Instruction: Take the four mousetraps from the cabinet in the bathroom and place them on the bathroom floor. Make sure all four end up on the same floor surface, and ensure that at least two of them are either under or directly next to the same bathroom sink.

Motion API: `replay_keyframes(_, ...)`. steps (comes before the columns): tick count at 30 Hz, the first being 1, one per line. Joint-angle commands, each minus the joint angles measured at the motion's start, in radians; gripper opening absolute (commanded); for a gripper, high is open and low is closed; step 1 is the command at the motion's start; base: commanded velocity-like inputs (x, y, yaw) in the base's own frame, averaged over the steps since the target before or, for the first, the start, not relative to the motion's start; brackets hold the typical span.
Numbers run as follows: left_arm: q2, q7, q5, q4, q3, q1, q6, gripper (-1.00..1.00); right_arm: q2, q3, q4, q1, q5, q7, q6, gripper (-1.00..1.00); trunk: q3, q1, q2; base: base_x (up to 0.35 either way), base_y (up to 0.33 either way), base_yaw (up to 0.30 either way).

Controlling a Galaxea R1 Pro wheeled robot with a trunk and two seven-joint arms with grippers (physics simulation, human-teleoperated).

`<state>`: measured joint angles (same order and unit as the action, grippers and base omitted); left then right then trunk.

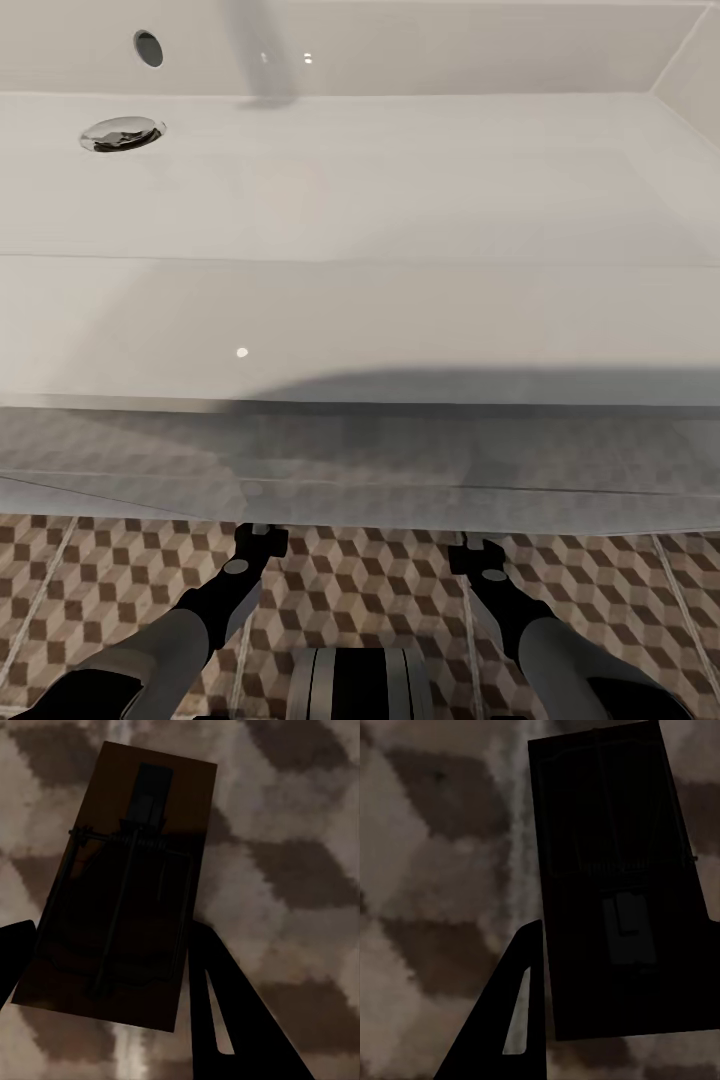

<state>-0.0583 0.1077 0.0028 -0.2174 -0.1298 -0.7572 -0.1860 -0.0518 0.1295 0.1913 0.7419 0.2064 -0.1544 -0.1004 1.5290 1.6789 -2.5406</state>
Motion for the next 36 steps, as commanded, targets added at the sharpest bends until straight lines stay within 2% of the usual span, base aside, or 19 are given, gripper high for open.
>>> replay_keyframes(1,0.0,0.008,-0.001,0.001,-0.008,-0.001,-0.003,-1.0,-0.001,0.009,-0.001,0.001,0.008,-0.001,-0.004,-1.0,0.001,0.0,0.0,0.0,0.0,0.0)
replay_keyframes(33,0.0,0.006,-0.001,0.002,-0.008,-0.001,-0.002,-1.0,0.001,0.01,-0.001,0.001,0.008,0.017,0.011,-1.0,0.001,0.0,0.0,0.0,0.0,0.0)
replay_keyframes(34,0.0,0.006,-0.001,0.002,-0.008,-0.001,-0.003,-1.0,0.001,0.01,-0.001,0.001,0.008,0.017,0.011,1.0,0.001,0.0,0.0,0.0,0.0,0.0)
replay_keyframes(36,0.001,0.006,-0.001,0.002,-0.008,-0.001,-0.003,-1.0,0.001,0.01,-0.001,0.001,0.008,0.016,0.011,1.0,0.001,0.0,0.0,0.0,0.0,0.0)
